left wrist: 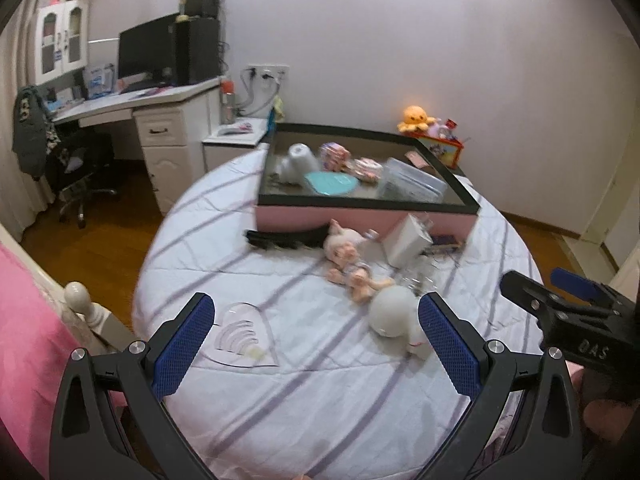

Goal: Organize rigid objects
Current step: 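Withdraw both tools from the box toward the remaining table items, then grasp the white piggy bank with the left tool while the right tool grasps the glass bottle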

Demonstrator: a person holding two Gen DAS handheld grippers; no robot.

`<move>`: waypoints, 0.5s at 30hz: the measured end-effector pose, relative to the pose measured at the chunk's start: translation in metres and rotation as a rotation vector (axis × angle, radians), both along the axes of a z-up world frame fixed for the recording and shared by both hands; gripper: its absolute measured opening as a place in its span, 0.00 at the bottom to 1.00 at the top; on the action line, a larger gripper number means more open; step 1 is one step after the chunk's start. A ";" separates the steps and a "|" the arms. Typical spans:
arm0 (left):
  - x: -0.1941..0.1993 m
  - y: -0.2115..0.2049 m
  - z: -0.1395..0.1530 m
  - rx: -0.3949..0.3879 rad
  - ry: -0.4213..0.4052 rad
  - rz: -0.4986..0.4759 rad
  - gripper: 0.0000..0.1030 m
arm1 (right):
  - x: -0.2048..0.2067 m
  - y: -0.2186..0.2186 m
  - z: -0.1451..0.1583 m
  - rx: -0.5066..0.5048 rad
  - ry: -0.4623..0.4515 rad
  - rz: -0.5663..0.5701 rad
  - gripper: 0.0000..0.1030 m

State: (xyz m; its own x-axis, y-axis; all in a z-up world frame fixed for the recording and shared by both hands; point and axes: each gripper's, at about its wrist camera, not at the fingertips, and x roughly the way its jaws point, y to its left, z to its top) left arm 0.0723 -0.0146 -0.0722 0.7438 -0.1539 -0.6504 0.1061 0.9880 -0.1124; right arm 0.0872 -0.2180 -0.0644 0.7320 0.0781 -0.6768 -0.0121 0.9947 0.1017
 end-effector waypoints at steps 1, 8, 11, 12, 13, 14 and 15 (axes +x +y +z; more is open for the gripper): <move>0.001 -0.005 -0.003 -0.002 0.006 -0.013 1.00 | 0.001 -0.003 -0.001 0.000 0.005 -0.007 1.00; 0.008 -0.031 -0.024 -0.013 0.058 -0.049 1.00 | 0.008 -0.013 -0.013 0.015 0.033 -0.010 1.00; 0.013 -0.036 -0.030 -0.017 0.074 -0.041 1.00 | 0.009 -0.021 -0.017 0.036 0.036 -0.011 1.00; 0.014 -0.038 -0.032 -0.012 0.078 -0.041 1.00 | 0.010 -0.024 -0.018 0.042 0.036 -0.015 1.00; 0.015 -0.041 -0.034 -0.008 0.083 -0.044 1.00 | 0.011 -0.026 -0.019 0.044 0.036 -0.016 1.00; 0.015 -0.044 -0.036 -0.006 0.087 -0.046 1.00 | 0.011 -0.028 -0.021 0.048 0.037 -0.016 1.00; 0.016 -0.047 -0.038 -0.006 0.091 -0.049 1.00 | 0.012 -0.031 -0.023 0.054 0.041 -0.015 1.00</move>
State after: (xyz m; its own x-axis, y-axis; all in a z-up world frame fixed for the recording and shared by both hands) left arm 0.0886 -0.0612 -0.1099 0.6731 -0.1930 -0.7139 0.1435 0.9811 -0.1299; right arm 0.0988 -0.2487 -0.0871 0.7054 0.1043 -0.7011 0.0084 0.9878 0.1554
